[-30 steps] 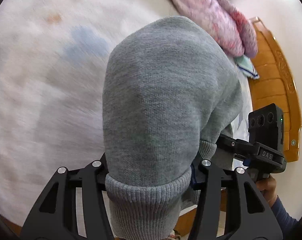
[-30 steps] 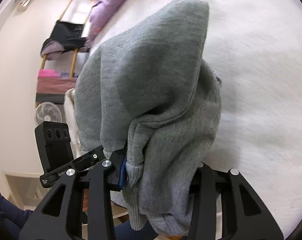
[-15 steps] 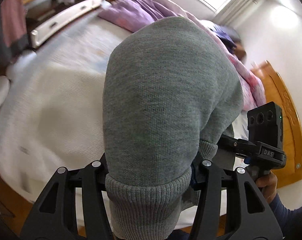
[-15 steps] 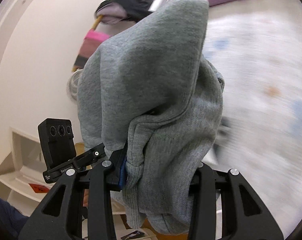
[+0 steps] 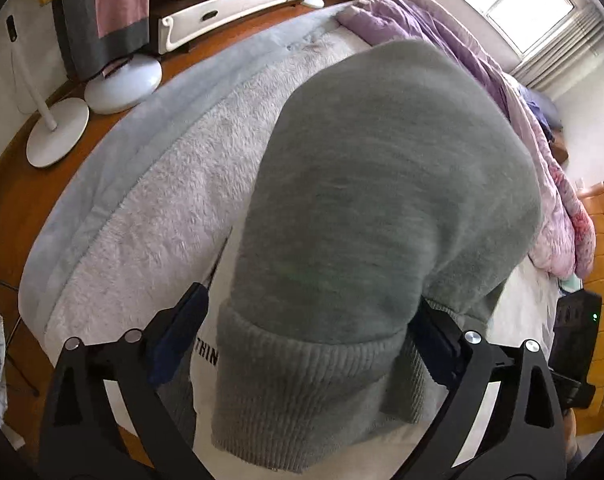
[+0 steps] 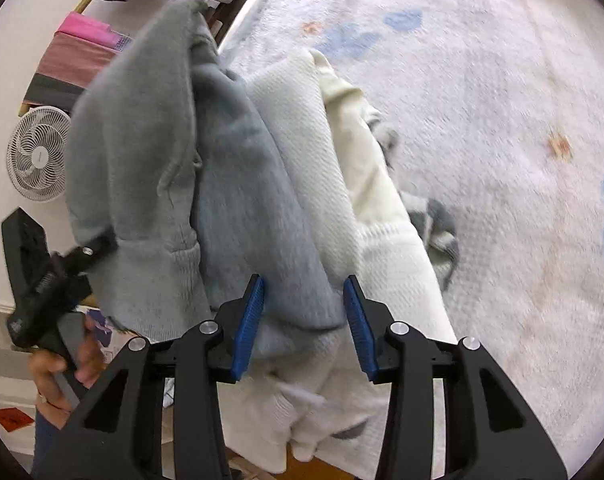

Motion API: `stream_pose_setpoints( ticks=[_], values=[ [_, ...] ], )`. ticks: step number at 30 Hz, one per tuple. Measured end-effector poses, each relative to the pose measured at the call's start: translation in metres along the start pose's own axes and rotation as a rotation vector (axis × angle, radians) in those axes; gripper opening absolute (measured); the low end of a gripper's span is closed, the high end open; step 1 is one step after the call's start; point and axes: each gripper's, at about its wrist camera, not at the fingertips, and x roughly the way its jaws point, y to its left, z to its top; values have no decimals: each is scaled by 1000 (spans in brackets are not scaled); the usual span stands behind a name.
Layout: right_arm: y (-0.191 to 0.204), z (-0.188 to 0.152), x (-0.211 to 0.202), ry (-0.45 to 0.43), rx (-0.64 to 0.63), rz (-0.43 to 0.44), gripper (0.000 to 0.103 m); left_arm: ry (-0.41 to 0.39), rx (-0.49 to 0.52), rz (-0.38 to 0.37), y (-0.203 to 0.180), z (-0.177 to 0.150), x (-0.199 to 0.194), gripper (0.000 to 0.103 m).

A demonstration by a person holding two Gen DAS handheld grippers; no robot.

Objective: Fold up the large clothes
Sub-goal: 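Lower the hoodie onto the stack of folded clothes and open both tools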

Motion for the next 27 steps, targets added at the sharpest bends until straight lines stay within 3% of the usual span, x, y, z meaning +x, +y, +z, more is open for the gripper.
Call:
stream_pose_setpoints(
  ticks=[2, 4, 11, 15, 17, 21, 27],
  values=[
    [14, 5, -2, -4, -37, -51, 42, -16, 9, 29, -4, -2, -7, 95],
    [29, 14, -5, -16, -44, -50, 43, -25, -20, 91, -10, -9, -19, 95],
    [38, -10, -46, -70, -165, -96, 53, -69, 15, 216, -51, -48, -43, 95],
    [35, -27, -76, -84, -204, -41, 58, -99, -12, 321, -68, -68, -60, 95],
    [36, -34, -91, -99, -239, -41, 58, -121, -23, 307, -82, -81, -76, 95],
    [27, -54, -136, -152, -299, -95, 60, -154, 61, 399, -134, -104, -105, 95],
    [11, -82, -221, -252, -340, -192, 81, -258, 125, 478, -231, -146, -158, 96]
  ],
)
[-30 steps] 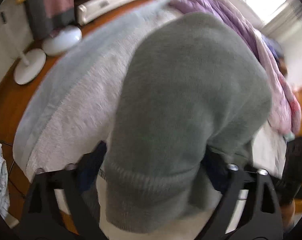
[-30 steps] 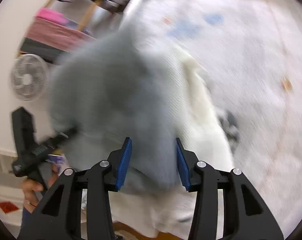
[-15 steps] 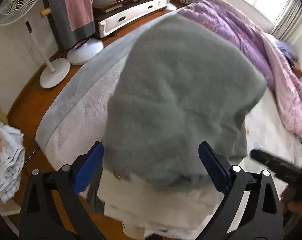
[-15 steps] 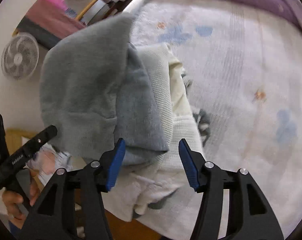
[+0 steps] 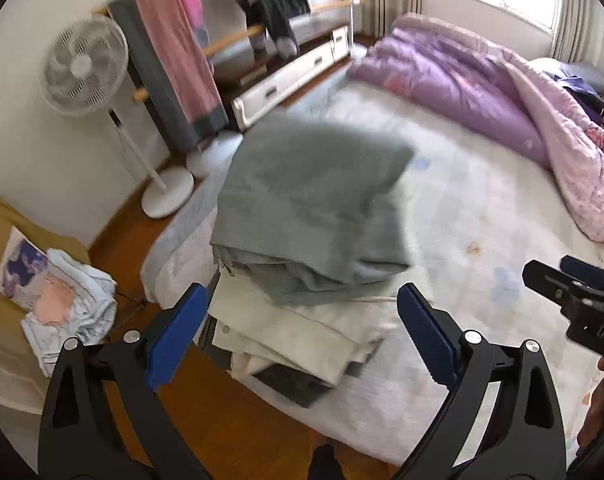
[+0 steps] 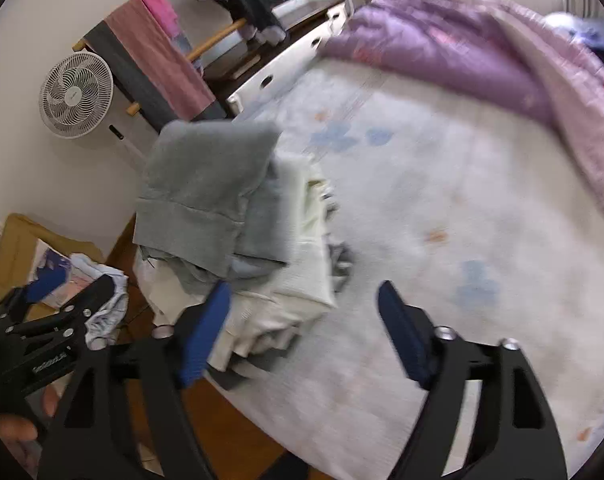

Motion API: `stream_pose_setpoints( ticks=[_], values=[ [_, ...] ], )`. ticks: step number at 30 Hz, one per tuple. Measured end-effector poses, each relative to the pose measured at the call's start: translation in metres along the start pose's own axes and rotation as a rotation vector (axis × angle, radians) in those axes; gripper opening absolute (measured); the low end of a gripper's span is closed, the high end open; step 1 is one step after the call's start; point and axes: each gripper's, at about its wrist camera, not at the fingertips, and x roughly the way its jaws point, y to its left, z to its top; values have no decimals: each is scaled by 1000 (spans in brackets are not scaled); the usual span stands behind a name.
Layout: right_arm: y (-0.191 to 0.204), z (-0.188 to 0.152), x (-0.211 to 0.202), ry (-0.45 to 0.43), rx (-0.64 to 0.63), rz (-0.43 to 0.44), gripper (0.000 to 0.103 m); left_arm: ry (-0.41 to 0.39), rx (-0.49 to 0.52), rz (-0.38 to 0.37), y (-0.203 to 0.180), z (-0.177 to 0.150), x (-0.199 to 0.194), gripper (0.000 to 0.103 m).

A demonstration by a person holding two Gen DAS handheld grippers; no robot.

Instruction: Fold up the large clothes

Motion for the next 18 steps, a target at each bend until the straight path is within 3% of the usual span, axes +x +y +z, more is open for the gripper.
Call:
stream_pose_setpoints(
  ticks=[7, 18],
  values=[
    [-22, -17, -105, -82, -69, -20, 90, -84, -8, 6, -60, -11, -107, 97],
    [-35, -32, -242, -236, -159, -47, 94, -208, -86, -28, -98, -9, -238, 98]
  ],
)
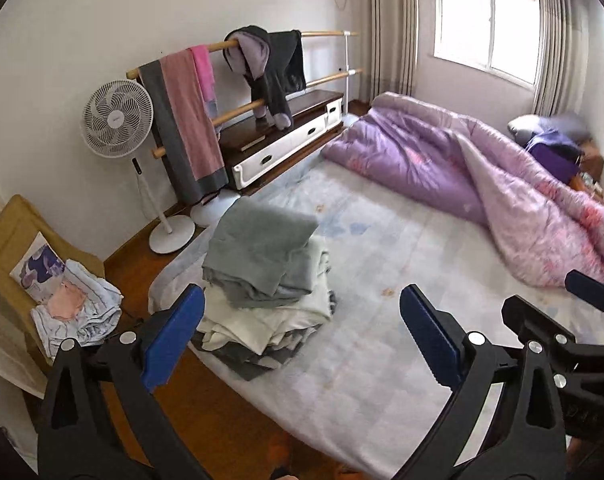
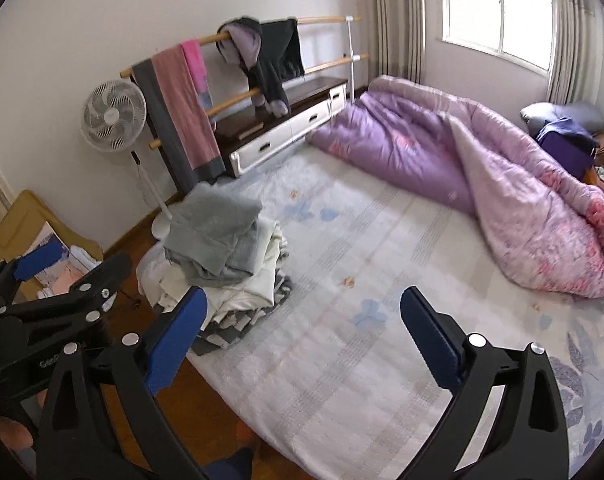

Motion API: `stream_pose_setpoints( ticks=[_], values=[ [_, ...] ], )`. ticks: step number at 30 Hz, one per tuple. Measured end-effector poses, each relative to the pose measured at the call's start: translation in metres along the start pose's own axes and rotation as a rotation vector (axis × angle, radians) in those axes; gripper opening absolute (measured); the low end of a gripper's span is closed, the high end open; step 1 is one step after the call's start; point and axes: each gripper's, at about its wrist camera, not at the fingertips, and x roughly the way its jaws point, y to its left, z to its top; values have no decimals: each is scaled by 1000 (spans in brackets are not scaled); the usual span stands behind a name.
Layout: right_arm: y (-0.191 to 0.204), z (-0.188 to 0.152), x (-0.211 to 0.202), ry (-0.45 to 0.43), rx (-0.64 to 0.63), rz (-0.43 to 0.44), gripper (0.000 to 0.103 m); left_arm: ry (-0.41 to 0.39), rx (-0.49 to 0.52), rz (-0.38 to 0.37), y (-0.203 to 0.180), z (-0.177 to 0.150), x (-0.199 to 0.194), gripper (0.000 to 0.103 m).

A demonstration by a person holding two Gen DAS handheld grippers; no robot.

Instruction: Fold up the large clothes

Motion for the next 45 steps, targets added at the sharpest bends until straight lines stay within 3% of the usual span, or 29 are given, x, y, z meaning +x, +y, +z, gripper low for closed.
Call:
stream_pose_setpoints(
  ticks=[10, 20, 34, 45],
  values=[
    [4, 21, -53, -84, -4, -33, 94, -78, -2, -25, -9, 24, -65, 98],
    [3, 23, -85, -125, 31, -79, 94, -131, 46, -55, -18, 35, -98, 98],
    [-4, 21, -115, -172, 65, -132, 95, -167, 66, -116, -30, 42, -121, 98],
    [-10, 22, -116, -168, 87, -135, 95, -169, 75, -116, -33, 46, -122, 98]
  ],
)
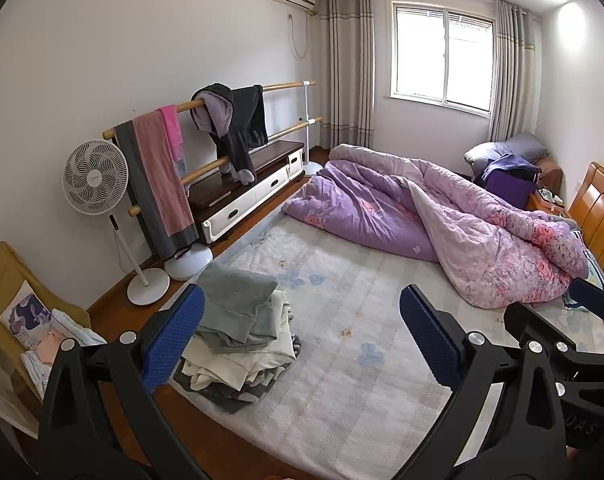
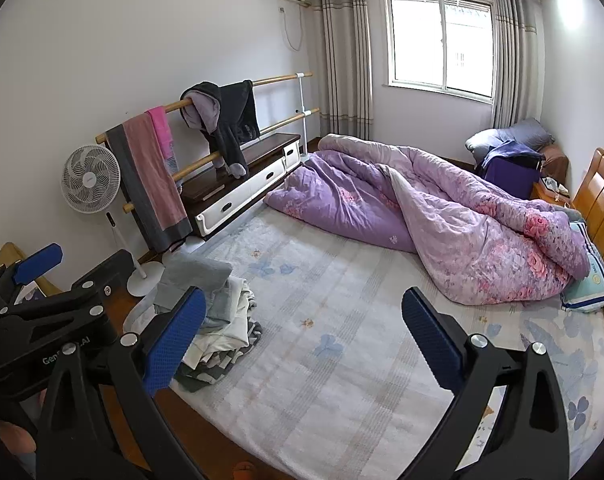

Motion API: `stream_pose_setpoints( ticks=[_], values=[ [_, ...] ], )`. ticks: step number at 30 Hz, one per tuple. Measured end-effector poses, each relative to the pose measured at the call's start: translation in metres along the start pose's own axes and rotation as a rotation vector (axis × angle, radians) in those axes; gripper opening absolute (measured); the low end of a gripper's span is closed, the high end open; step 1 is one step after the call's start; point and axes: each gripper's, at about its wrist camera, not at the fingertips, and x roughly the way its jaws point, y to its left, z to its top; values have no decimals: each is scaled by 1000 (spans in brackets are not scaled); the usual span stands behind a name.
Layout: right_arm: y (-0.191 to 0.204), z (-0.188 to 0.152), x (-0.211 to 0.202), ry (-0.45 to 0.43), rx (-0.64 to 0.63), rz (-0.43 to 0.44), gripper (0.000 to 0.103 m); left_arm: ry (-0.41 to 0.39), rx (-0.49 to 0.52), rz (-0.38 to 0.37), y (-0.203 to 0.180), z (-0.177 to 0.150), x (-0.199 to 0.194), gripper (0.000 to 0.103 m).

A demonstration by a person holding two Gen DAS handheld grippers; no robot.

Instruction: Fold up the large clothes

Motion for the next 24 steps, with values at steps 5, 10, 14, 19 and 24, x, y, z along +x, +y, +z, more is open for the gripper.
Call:
stream_pose_setpoints(
  ticks=[5, 10, 14, 19, 24],
  values=[
    [0, 3, 2, 0, -2, -10, 95, 3, 3, -5, 0, 3, 2, 98],
    [0, 7, 2, -5, -6, -15, 95, 0, 2, -13, 0, 9, 6, 98],
    [0, 8, 3, -8, -5, -20, 95, -5, 2, -15, -3, 11, 8, 98],
    [1, 8, 2, -10, -6, -22, 95, -4, 1, -13, -4, 12, 9, 98],
    [0, 9, 2, -10, -8, -21, 95, -3, 1, -11, -4, 10, 8, 98]
  ],
)
